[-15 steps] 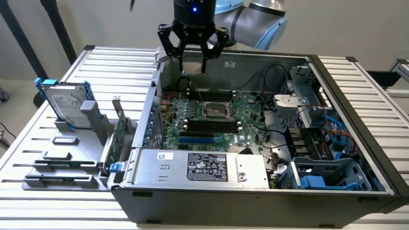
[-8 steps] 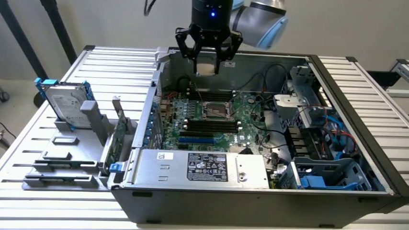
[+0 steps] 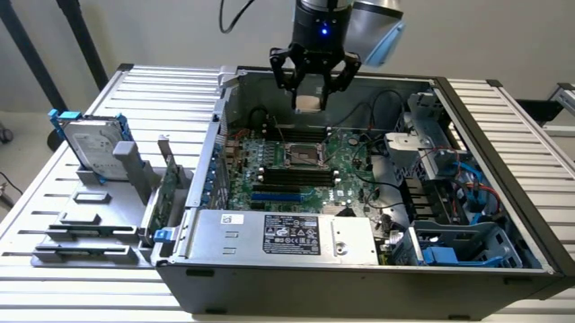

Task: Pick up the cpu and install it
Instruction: 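Pick up the cpu and move it towards the insertion slot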

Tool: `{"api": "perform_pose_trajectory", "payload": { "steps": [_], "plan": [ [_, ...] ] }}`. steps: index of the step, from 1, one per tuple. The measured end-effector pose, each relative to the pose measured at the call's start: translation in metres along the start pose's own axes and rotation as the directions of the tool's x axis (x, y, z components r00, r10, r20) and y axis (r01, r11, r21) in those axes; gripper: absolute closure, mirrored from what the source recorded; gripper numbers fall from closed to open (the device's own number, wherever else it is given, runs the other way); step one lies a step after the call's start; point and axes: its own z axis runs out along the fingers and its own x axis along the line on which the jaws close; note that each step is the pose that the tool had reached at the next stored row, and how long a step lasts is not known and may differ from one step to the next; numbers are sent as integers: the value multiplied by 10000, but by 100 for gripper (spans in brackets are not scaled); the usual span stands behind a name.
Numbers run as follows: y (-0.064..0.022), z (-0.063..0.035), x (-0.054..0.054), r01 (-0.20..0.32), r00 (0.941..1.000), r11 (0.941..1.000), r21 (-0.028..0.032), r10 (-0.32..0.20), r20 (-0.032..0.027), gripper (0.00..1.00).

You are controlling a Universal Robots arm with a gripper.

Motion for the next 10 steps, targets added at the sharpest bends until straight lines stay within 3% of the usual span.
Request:
{"api": "perform_pose_trajectory", "payload": {
  "steps": [4, 10],
  "plan": [
    [-5, 72, -92, -118, 9999, 9999, -1, 118, 7, 45],
    [-12, 179, -110, -169, 9999, 9999, -1, 169, 10, 45]
  ]
}}
